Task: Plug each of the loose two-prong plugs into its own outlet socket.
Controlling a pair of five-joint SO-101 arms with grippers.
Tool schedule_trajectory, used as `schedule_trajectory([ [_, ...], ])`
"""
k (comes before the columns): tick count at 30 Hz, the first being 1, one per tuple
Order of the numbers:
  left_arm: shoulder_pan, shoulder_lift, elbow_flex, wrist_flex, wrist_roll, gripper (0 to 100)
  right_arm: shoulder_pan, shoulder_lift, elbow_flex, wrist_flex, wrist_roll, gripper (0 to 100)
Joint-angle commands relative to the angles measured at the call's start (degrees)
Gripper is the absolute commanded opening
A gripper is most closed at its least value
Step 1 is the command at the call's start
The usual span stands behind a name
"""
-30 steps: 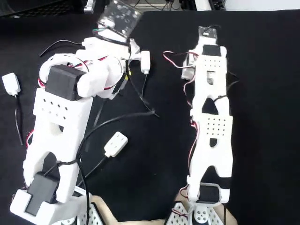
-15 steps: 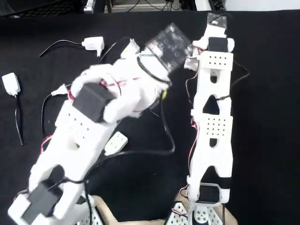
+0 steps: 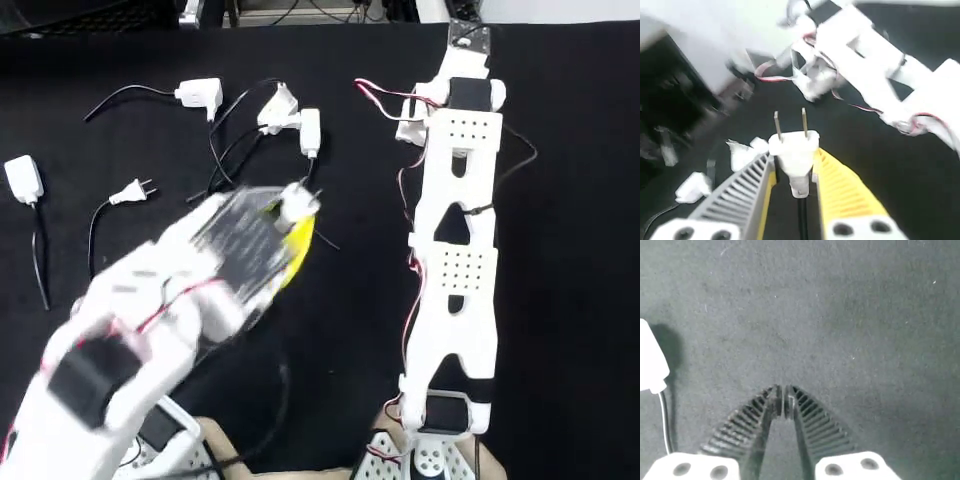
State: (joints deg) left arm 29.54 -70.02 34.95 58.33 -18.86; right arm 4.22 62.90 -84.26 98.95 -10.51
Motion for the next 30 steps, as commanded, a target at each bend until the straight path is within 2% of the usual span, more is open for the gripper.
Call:
schedule_trajectory([
  [1,-8.0,-14.0,9.6,-6.5,6.5,3,-1.7,-5.7,-2.6,1.9,-0.6,2.8],
  [4,-10.5,-22.1,16.4,-9.0,10.2,3,-4.7,-7.5,-2.5,2.2,-0.6,2.8],
  [7,-10.4,-28.2,20.5,-8.7,8.8,3,-7.5,-10.3,-1.9,2.3,-0.3,2.8],
  [10,-10.4,-31.9,21.8,-4.9,9.0,3,-8.8,-14.2,1.4,2.3,-0.2,2.8],
  [14,-8.5,-34.4,24.2,-2.9,9.5,3,-11.7,-23.3,13.4,2.3,2.3,2.8],
  [20,-7.3,-34.3,30.9,-5.0,9.2,3,-18.7,-43.5,33.7,2.0,6.0,1.1],
  [30,-6.5,-34.4,33.9,-6.2,9.1,3,-30.8,-69.5,52.9,1.8,17.1,1.2],
])
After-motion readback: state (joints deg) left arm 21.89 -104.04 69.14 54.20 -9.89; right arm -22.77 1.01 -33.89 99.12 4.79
